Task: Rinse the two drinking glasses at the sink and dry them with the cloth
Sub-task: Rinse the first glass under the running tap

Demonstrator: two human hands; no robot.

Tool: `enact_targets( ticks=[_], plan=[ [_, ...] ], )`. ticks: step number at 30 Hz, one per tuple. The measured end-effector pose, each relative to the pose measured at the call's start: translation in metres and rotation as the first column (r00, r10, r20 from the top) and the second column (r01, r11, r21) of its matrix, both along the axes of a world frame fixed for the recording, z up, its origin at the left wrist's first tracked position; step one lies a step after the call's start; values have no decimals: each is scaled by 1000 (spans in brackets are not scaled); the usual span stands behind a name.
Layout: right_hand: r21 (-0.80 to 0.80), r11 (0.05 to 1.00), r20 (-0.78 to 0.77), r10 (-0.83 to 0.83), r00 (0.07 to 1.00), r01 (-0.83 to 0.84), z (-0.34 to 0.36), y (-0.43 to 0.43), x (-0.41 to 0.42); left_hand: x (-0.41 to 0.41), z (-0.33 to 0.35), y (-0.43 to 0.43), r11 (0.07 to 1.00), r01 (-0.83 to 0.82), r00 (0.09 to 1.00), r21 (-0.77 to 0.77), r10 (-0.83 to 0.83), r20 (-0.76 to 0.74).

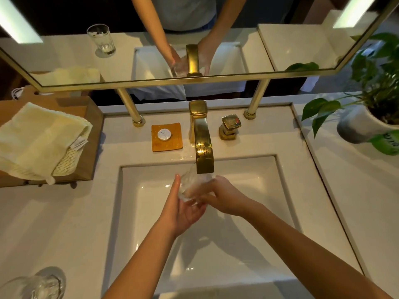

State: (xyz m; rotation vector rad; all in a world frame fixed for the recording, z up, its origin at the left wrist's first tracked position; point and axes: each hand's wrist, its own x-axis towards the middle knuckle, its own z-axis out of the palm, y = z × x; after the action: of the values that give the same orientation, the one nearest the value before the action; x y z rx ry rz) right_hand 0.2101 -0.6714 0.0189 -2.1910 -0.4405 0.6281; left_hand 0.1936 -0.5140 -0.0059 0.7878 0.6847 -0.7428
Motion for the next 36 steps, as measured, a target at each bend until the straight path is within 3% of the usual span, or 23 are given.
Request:
enact_targets(
  ticks=[2, 3, 4, 7, 9, 12, 13, 17, 21, 24, 29, 31, 33, 36],
  plan=[
    [-319, 930, 164, 243, 956, -182, -2, -2, -2, 1, -4, 0, 999, -18, 998, -28, 16, -66],
    [-357, 910, 161, 280, 946, -209, -2, 0, -5, 0, -9, 1, 999, -25, 995, -27, 22, -96],
    [-321, 927, 125, 242, 962, -191, -2, 2, -7, -2, -15, 1, 999, -34, 993, -24, 31, -112],
    [45, 997, -92, -56, 994, 61, -2, 9, -11, -7, -28, -5, 997, -67, 997, 23, 68, -39],
    [200, 927, -349, -236, 907, 318, -2, 12, -5, -9, -29, -10, 993, -59, 996, 102, 52, 71],
    [204, 790, -641, -339, 689, 578, -10, 9, 1, -8, -26, -15, 977, -11, 977, 214, -35, 212],
    [206, 784, -641, -344, 687, 585, -11, 7, 2, -8, -25, -15, 970, -5, 967, 242, -57, 248],
    [244, 889, -416, -265, 870, 387, -11, 1, -1, -8, -22, -3, 979, -59, 967, 196, 7, 253],
    [267, 921, -314, -193, 929, 282, -8, 4, -2, -2, -18, 6, 992, -14, 998, 124, 7, 61],
    [254, 916, -307, -229, 924, 311, -7, 7, 0, -9, -20, -2, 984, -36, 996, 173, 22, 81],
    [151, 878, -537, -313, 783, 455, -8, 11, -1, -11, -17, -14, 964, 53, 974, 262, -108, 199],
    [183, 887, -519, -279, 808, 424, -13, 9, -2, -10, -23, -12, 958, 38, 972, 285, -101, 210],
    [220, 929, -385, -198, 902, 298, -16, 7, -8, -8, -23, -4, 970, 23, 978, 242, -71, 194],
    [128, 988, -122, -69, 990, 85, -16, 9, -16, 2, -16, 10, 996, 58, 998, 61, -59, 13]
  ],
)
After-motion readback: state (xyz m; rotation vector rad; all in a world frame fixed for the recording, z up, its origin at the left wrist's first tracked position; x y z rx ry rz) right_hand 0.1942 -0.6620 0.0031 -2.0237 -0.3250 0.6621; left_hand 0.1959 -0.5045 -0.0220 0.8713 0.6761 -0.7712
